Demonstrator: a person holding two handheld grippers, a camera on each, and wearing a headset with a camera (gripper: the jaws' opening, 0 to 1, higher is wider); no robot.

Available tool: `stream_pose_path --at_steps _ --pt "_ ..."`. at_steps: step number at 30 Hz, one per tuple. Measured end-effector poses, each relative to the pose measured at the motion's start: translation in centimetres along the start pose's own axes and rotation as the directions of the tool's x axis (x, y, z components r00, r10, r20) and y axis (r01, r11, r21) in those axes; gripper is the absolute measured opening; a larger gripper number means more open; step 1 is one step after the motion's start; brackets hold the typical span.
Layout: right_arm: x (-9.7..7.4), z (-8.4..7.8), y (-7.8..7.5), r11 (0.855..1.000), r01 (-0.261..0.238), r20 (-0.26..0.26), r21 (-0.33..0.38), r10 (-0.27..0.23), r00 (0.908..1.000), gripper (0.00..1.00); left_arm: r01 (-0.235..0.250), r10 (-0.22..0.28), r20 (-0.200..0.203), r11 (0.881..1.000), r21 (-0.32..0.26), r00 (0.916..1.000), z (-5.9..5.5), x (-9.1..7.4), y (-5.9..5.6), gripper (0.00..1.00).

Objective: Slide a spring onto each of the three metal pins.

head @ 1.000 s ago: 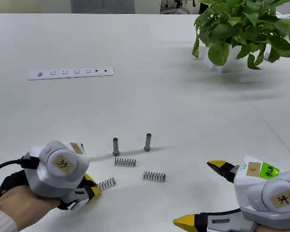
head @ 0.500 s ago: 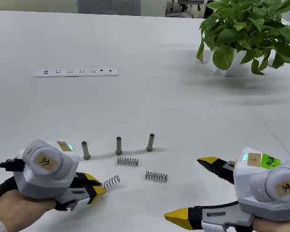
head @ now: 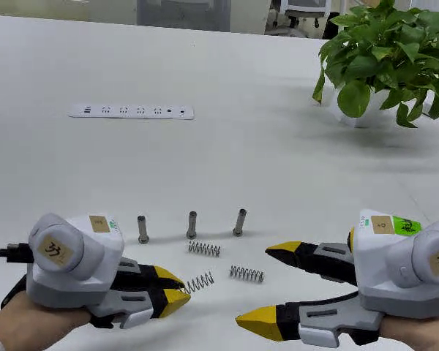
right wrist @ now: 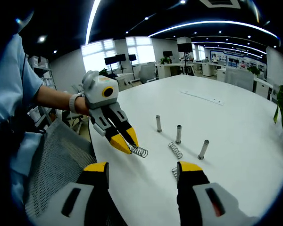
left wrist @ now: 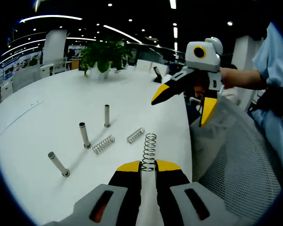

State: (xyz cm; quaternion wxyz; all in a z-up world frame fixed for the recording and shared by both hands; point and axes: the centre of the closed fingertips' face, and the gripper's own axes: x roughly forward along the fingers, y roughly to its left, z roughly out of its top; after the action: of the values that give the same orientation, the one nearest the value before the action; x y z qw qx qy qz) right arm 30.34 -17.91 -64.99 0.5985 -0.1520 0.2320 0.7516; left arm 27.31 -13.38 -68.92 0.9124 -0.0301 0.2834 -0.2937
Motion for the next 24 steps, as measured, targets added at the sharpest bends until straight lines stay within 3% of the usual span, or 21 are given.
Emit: stream_pose_path --at_steps 4,7,10,18,24 --pt "0.6 0.2 0.1 0.999 -0.034 0.008 0.008 0.034 0.9994 0.48 0.045 -0.046 0.025 0.998 0.034 0.9986 1.1 0.1 -1.1 0.1" --pt "0.8 0.4 0.3 0.997 -0.069 0.009 0.018 0.068 0.9976 0.33 0.07 -0.073 0.045 0.996 0.055 0.9963 1.8 0.0 -1.5 0.1" --pt "1.0 0.0 0.6 0.992 -0.105 -0.02 0.067 0.106 0.9942 0.3 0.097 -0.101 0.056 0.993 0.071 0.9933 2.3 -0.1 -2.1 0.1" --pt "1.3 0.2 1.3 0.985 -0.158 -0.029 0.068 0.16 0.9867 0.2 0.163 -0.169 0.048 0.98 0.115 0.9844 2.3 -0.3 -2.9 0.1" --pt "1.4 -0.1 1.9 0.98 -0.183 -0.036 0.076 0.186 0.9819 0.15 0.188 -0.193 0.036 0.975 0.121 0.9805 2.3 -0.3 -3.5 0.1"
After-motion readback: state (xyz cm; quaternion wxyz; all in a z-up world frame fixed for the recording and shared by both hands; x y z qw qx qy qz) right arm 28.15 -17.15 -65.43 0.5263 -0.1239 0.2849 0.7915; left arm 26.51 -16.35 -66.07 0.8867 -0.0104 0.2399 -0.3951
